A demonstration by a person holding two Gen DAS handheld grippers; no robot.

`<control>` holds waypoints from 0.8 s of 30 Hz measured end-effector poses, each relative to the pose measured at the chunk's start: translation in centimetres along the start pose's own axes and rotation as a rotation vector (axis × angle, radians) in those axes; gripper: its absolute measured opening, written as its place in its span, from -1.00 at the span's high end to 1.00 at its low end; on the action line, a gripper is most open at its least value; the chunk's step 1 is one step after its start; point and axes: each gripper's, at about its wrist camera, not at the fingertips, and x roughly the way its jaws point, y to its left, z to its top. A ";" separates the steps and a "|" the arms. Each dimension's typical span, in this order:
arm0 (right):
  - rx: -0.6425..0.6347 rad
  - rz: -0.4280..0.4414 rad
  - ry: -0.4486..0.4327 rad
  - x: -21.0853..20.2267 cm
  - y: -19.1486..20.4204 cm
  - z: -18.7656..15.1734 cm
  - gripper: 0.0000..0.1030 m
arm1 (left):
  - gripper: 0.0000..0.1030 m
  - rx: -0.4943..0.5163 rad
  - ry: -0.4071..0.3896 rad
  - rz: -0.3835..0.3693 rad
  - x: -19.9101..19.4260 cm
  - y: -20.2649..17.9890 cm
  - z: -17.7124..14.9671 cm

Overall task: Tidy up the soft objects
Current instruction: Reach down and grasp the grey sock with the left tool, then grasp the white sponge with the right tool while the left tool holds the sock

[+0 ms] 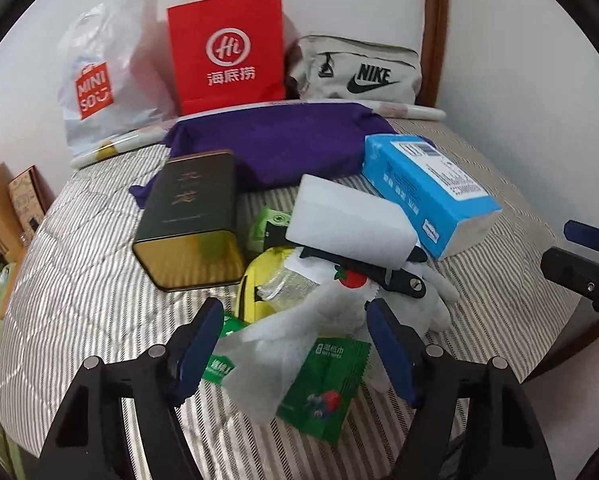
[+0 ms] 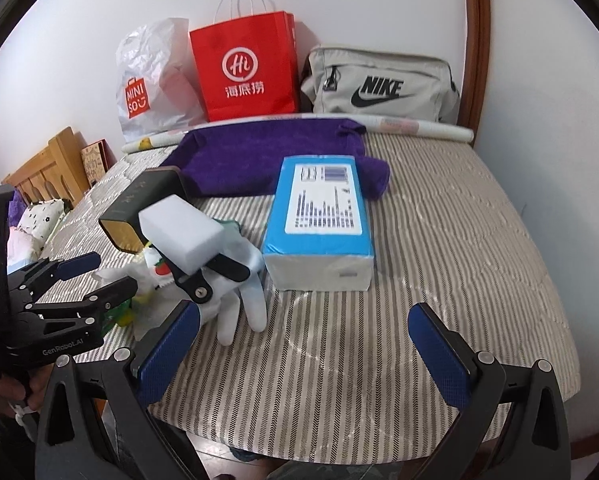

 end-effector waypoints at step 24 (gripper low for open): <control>-0.064 0.118 0.018 3.9 1.7 1.4 -0.99 | 0.52 -0.110 -0.062 -0.132 -0.7 4.4 3.2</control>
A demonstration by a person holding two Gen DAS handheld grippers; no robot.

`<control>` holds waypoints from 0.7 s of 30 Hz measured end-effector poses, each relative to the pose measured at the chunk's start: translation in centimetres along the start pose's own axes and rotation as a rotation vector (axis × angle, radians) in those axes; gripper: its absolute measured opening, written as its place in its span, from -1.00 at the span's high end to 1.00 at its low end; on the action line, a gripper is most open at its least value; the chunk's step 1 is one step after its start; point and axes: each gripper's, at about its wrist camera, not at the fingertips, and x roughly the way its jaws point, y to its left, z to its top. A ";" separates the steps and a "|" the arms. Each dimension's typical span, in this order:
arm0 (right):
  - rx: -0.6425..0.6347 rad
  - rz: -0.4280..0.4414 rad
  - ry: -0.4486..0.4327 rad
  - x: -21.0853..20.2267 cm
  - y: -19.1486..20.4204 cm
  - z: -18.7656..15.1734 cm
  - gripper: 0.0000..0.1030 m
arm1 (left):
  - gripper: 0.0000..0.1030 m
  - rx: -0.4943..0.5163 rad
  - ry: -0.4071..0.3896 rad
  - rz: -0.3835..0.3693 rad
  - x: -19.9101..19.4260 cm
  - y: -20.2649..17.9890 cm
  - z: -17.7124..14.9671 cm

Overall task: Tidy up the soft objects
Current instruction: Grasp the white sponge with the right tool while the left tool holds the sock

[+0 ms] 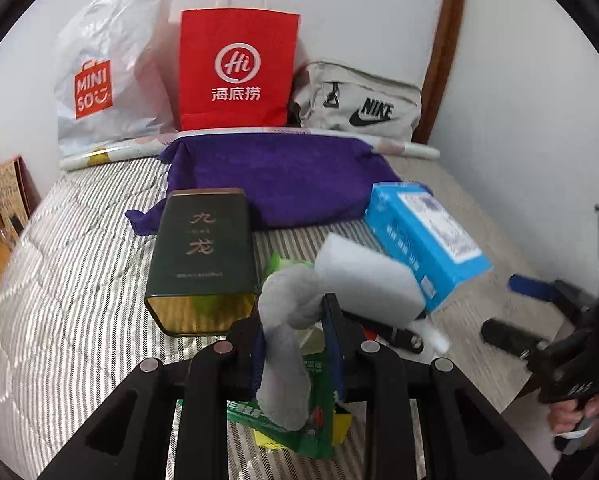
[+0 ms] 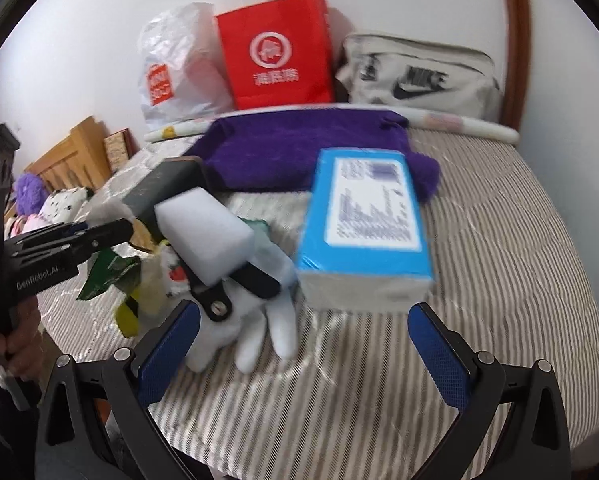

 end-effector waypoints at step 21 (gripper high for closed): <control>-0.192 0.162 0.090 8.3 5.8 5.1 -0.96 | 0.52 -0.181 0.027 0.048 -0.2 7.1 -1.1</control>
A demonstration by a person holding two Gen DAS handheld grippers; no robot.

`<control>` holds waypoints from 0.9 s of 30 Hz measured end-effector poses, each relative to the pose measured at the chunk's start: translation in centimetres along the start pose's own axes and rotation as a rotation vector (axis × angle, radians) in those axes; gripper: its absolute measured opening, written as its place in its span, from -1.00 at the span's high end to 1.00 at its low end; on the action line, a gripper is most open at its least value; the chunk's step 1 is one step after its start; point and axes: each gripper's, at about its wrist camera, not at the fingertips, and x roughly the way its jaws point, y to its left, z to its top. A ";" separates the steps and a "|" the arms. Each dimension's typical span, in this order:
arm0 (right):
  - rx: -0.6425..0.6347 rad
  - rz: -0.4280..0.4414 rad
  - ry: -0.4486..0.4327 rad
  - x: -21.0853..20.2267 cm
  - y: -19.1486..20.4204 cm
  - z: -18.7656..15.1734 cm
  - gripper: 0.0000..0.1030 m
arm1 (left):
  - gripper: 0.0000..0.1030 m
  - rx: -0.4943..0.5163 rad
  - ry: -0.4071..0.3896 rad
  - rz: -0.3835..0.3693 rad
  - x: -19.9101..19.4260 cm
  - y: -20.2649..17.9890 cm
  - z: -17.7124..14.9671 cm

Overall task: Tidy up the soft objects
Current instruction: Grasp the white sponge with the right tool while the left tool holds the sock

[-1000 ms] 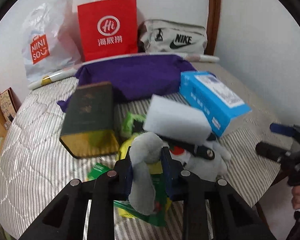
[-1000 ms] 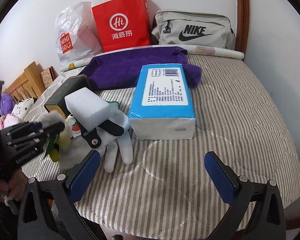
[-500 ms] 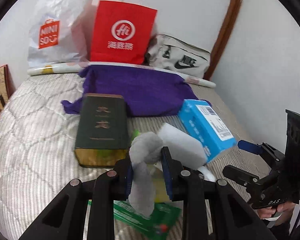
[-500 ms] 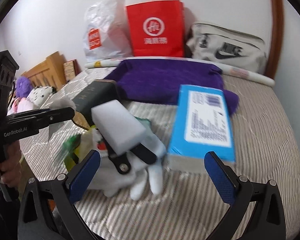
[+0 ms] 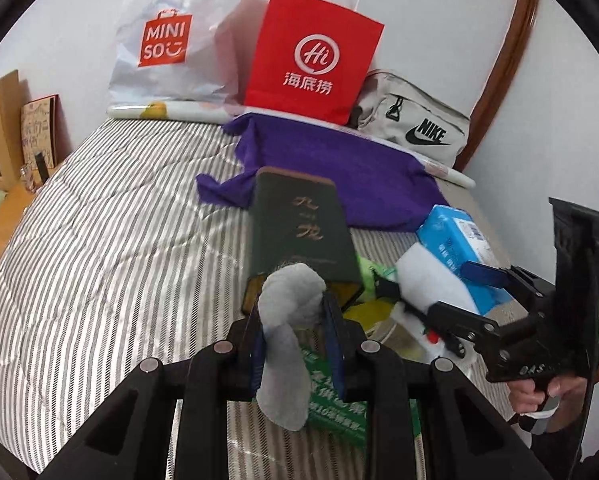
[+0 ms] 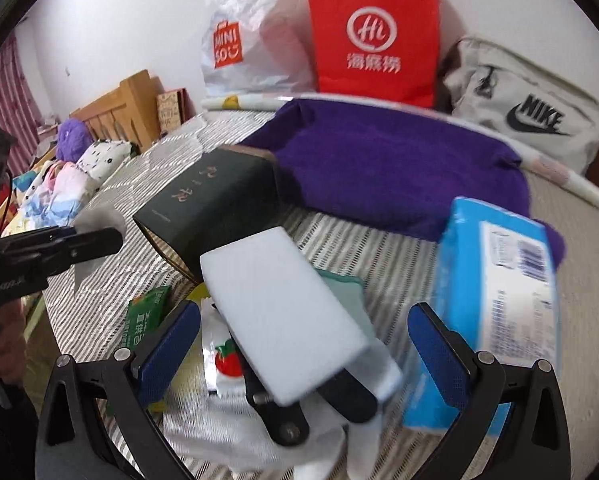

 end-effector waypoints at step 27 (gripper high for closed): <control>0.134 -0.179 -0.010 -7.7 -3.8 -10.9 -0.32 | 0.52 -0.003 0.079 0.084 1.5 0.3 -3.2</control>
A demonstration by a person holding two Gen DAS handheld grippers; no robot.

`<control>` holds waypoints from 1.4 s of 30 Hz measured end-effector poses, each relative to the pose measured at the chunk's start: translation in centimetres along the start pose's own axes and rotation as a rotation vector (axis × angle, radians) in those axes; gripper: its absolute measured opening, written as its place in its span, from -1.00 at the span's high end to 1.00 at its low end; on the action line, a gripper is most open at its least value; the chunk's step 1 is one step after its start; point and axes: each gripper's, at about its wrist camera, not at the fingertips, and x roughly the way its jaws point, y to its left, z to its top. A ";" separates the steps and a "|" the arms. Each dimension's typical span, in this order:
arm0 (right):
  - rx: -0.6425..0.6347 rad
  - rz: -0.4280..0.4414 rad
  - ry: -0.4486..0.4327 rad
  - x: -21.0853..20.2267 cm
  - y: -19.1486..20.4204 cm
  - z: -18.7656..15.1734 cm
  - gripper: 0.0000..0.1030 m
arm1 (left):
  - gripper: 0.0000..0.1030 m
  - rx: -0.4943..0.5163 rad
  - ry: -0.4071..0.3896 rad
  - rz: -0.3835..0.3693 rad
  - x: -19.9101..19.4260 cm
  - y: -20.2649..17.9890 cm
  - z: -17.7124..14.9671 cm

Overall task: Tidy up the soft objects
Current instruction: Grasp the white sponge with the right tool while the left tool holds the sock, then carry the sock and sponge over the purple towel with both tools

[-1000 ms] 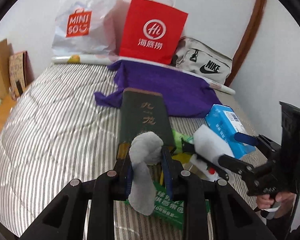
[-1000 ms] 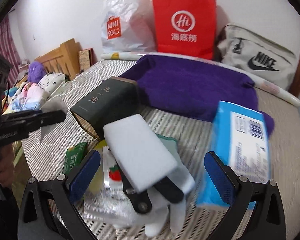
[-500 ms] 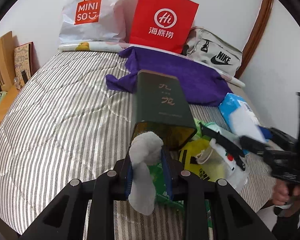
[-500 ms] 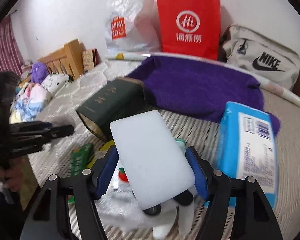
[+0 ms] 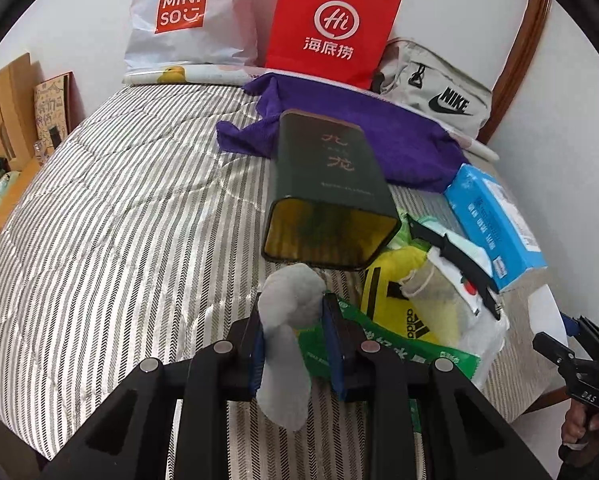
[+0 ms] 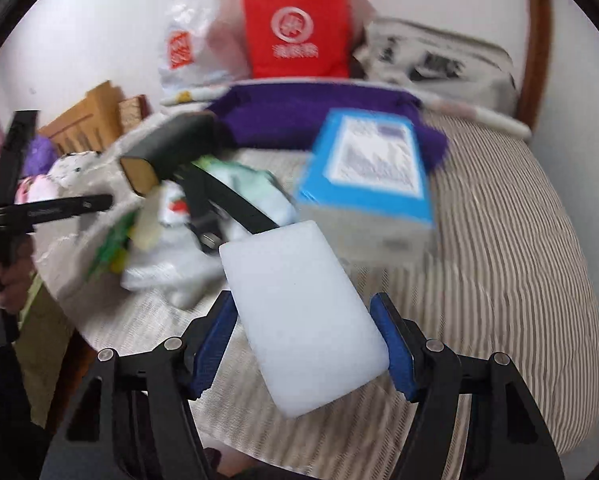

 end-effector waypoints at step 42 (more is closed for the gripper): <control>-0.037 0.056 -0.149 -0.9 -2.3 16.3 -0.31 | 0.52 0.019 -0.026 0.001 -1.5 -2.9 14.6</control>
